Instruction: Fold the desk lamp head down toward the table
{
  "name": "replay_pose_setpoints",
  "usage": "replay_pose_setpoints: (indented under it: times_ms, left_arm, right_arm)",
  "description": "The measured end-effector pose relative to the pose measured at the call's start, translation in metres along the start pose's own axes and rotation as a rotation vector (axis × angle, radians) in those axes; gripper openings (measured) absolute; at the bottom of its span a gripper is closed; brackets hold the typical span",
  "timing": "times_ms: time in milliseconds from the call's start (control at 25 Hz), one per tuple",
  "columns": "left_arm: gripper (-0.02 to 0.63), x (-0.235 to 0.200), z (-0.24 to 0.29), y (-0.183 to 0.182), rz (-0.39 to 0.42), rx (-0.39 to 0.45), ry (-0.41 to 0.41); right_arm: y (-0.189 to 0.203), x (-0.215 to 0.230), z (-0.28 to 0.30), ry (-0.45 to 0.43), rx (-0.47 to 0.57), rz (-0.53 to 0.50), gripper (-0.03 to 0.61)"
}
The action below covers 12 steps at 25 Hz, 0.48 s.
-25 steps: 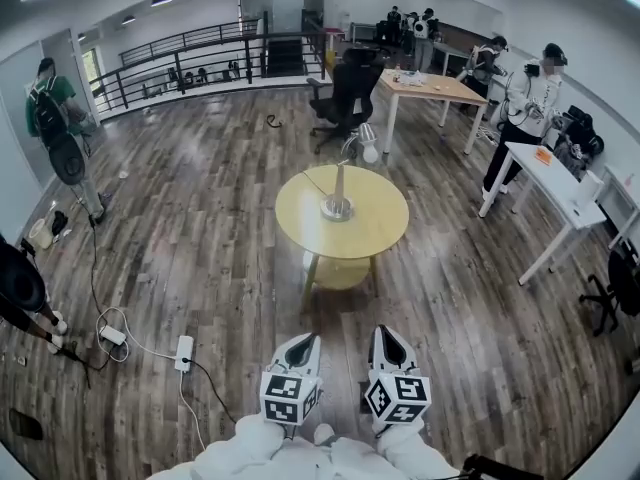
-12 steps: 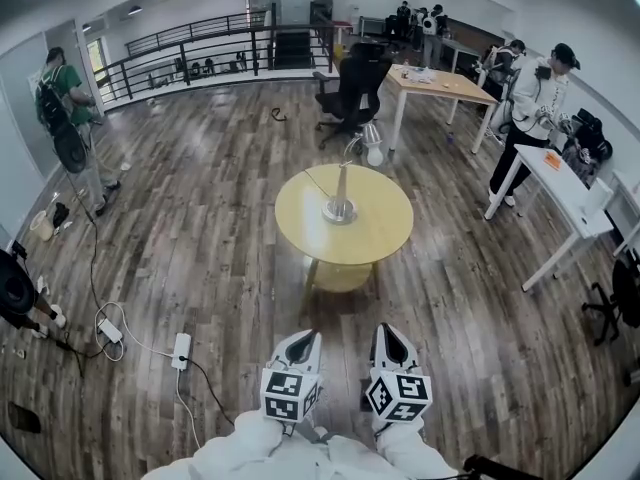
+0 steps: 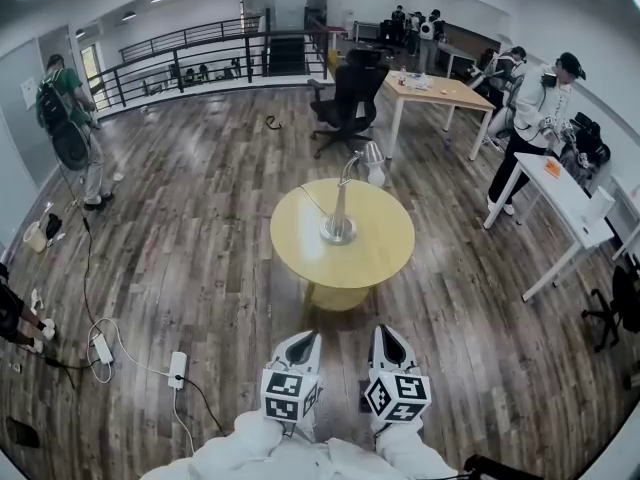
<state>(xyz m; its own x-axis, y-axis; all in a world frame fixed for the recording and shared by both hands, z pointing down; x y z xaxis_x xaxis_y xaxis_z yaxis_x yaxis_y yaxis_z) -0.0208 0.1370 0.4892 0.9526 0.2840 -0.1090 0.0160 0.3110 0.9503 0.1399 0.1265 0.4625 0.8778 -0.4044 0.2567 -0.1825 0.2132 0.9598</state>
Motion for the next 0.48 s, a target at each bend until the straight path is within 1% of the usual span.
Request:
replay_pose_setpoints:
  times_ms: [480]
  left_arm:
    - [-0.002,-0.064,0.086,-0.032,0.016,-0.003,0.015]
  right_arm:
    - [-0.011,0.011,0.111,0.007,-0.008,0.011,0.013]
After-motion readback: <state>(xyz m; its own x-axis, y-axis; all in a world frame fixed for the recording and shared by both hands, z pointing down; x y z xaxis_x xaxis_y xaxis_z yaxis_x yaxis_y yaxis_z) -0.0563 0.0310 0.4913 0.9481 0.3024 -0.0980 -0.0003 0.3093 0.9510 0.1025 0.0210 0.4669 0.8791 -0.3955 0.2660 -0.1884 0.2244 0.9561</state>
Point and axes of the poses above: the fingertips, and each gripper's own axes: z forward along the fingers, x to its right, y out of its underside, the point moved 5 cm from there along -z, backward along the fingers, and after that the axes turned 7 degrees about -y, right-handed, at the moved point
